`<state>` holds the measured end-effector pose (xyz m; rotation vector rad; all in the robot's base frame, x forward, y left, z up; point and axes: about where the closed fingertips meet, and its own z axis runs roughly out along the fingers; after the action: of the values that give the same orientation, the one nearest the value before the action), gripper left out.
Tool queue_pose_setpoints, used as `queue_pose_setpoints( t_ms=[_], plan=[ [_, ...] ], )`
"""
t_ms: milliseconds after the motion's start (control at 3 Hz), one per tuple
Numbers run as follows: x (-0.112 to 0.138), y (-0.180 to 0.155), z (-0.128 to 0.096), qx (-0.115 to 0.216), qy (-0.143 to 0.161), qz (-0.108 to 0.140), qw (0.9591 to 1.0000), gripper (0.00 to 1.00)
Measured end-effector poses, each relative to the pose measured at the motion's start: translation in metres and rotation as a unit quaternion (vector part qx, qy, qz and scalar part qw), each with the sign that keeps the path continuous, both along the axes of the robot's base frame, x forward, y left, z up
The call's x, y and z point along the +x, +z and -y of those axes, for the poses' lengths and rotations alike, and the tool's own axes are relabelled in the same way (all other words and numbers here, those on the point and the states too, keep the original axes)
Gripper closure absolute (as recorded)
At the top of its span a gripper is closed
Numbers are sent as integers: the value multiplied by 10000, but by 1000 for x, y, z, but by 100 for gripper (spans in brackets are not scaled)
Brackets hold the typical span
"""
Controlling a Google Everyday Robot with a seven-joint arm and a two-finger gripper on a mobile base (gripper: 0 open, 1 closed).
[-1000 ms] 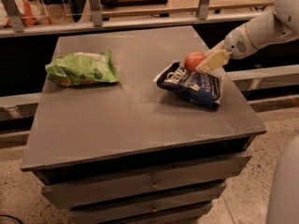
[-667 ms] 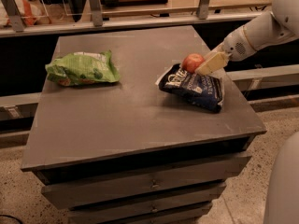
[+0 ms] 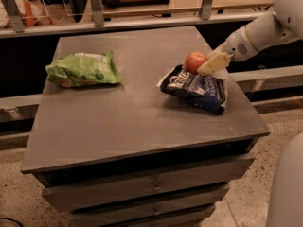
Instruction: Move apple near blue chip bag
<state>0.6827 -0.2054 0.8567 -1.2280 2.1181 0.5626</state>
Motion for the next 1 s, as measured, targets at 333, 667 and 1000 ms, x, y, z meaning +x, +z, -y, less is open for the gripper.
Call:
queue_pose_setpoints(
  t_ms=[333, 667, 1000],
  plan=[
    [6, 12, 7, 44, -128, 189, 9997, 0],
    [9, 26, 15, 19, -213, 341, 9992, 0],
    [13, 36, 20, -11, -273, 477, 9985, 0]
  ],
)
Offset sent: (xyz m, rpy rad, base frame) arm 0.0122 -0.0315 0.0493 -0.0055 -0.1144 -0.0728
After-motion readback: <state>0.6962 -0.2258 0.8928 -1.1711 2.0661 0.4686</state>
